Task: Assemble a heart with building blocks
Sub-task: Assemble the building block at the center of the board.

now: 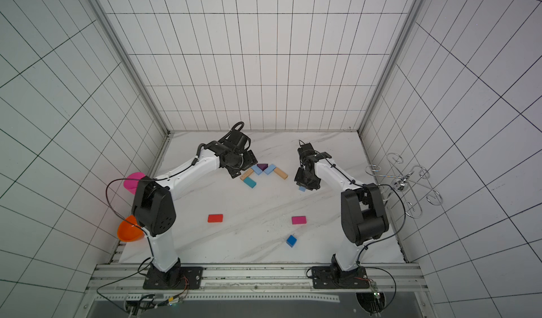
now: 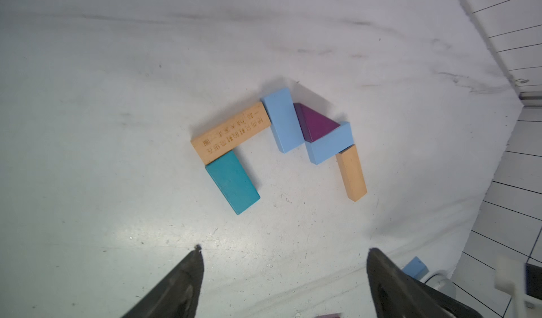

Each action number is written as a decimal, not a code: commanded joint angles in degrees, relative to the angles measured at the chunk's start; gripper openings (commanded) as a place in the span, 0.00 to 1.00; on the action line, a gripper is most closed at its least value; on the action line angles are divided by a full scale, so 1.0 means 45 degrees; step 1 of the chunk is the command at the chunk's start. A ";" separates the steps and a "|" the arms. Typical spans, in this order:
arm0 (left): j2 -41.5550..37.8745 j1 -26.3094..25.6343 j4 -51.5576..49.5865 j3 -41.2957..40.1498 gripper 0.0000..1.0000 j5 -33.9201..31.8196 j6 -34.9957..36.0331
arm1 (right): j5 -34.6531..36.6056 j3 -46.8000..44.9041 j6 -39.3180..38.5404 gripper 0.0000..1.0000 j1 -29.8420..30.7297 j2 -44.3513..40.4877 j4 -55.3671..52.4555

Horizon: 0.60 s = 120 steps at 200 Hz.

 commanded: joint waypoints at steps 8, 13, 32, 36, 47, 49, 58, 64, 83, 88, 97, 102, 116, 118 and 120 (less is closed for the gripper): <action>-0.0828 0.0729 0.1144 -0.1319 0.86 -0.0373 0.2065 | 0.0796 0.0982 0.3268 0.00 0.1306 0.0751 -0.0523; -0.0909 0.0836 0.1147 -0.1446 0.86 -0.0355 0.2176 | 0.0619 0.1106 0.3475 0.00 0.1362 0.1036 -0.0485; -0.1074 0.1273 0.1053 -0.1803 0.86 -0.0266 0.2595 | 0.0549 0.1426 0.4420 0.00 0.1797 0.1738 -0.0237; -0.1127 0.1366 0.1050 -0.1903 0.86 -0.0250 0.2672 | 0.0547 0.1539 0.4617 0.00 0.1890 0.1891 -0.0241; -0.1260 0.1592 0.1078 -0.2169 0.86 -0.0226 0.2803 | 0.0353 0.1872 0.5069 0.00 0.2091 0.2368 -0.0286; -0.1285 0.1649 0.1106 -0.2234 0.86 -0.0203 0.2817 | 0.0325 0.1926 0.5158 0.00 0.2122 0.2476 -0.0331; -0.1370 0.1835 0.1247 -0.2512 0.86 -0.0067 0.2876 | 0.0227 0.2308 0.5423 0.00 0.2270 0.2910 -0.0443; -0.1426 0.1959 0.1283 -0.2676 0.86 -0.0017 0.2878 | 0.0280 0.2574 0.5574 0.00 0.2398 0.3202 -0.0559; -0.1487 0.2293 0.1304 -0.2990 0.86 0.0169 0.2887 | 0.0791 0.3826 0.5804 0.00 0.2679 0.4006 -0.1146; -0.1507 0.2371 0.1285 -0.3030 0.86 0.0210 0.2893 | 0.0818 0.4169 0.5881 0.00 0.2709 0.4240 -0.1358; -0.1524 0.2485 0.1265 -0.3080 0.86 0.0288 0.2924 | 0.0724 0.4702 0.5922 0.00 0.2750 0.4652 -0.1525; -0.1525 0.2546 0.1236 -0.3112 0.86 0.0325 0.2938 | 0.0704 0.5006 0.6024 0.00 0.2755 0.4880 -0.1759; -0.1531 0.2685 0.1165 -0.3111 0.86 0.0343 0.2984 | 0.0692 0.5623 0.6187 0.00 0.2855 0.5352 -0.2103; -0.1519 0.2703 0.1166 -0.3105 0.86 0.0345 0.2984 | 0.0669 0.5694 0.6233 0.00 0.2869 0.5414 -0.2138; -0.1530 0.2732 0.1167 -0.3108 0.86 0.0360 0.2984 | 0.0644 0.5746 0.6245 0.00 0.2863 0.5469 -0.2162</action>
